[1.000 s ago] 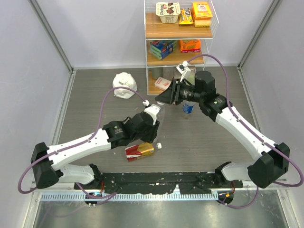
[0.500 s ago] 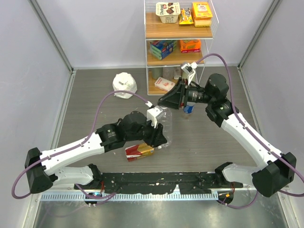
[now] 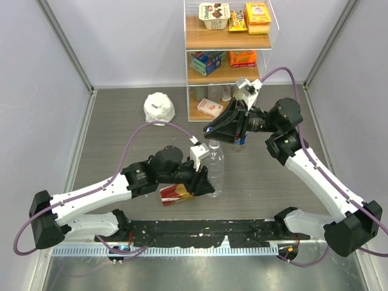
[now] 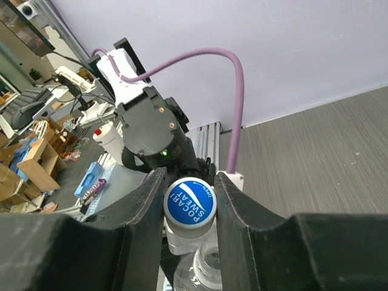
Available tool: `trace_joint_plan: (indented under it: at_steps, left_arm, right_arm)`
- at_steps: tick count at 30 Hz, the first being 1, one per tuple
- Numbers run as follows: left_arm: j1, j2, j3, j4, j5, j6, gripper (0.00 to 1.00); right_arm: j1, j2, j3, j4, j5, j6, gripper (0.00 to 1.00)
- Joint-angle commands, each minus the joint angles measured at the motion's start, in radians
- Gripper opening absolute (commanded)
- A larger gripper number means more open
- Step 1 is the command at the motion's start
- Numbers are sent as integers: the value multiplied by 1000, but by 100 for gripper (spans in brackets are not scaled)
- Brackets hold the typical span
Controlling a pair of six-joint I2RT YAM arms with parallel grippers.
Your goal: Unscrew the bottle caps
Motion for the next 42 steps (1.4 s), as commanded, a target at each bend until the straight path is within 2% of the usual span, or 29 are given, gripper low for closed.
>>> trace_joint_plan:
  at_steps: [1,7,14,21,28,32,38,42]
  left_arm:
    - [-5,6,-7,19,39,5,0]
    - [-3,11,1,-2,-5,5,0]
    - [-3,2,7,-63,-158,-5,0]
    - [-5,-23,7,-160,-424,-34,0]
    - [-3,-95,1,-218,-622,-76,0]
    - [-5,-145,-10,-209,-665,-84,0]
    - [-3,-187,-34,-176,-668,-77,0]
    - [-3,-182,-34,-177,-674,-84,0]
  right_arm:
    - [-15,-24,20,100,11,47,2]
    - [-21,-7,58,-122,127,-88,2]
    - [-24,-14,88,-418,417,-225,1]
    - [-27,-11,83,-512,568,-254,1]
    - [-27,45,97,-592,602,-272,1]
    - [-27,107,118,-666,611,-274,2]
    - [-26,230,186,-824,707,-305,2]
    - [-27,298,209,-894,755,-321,8]
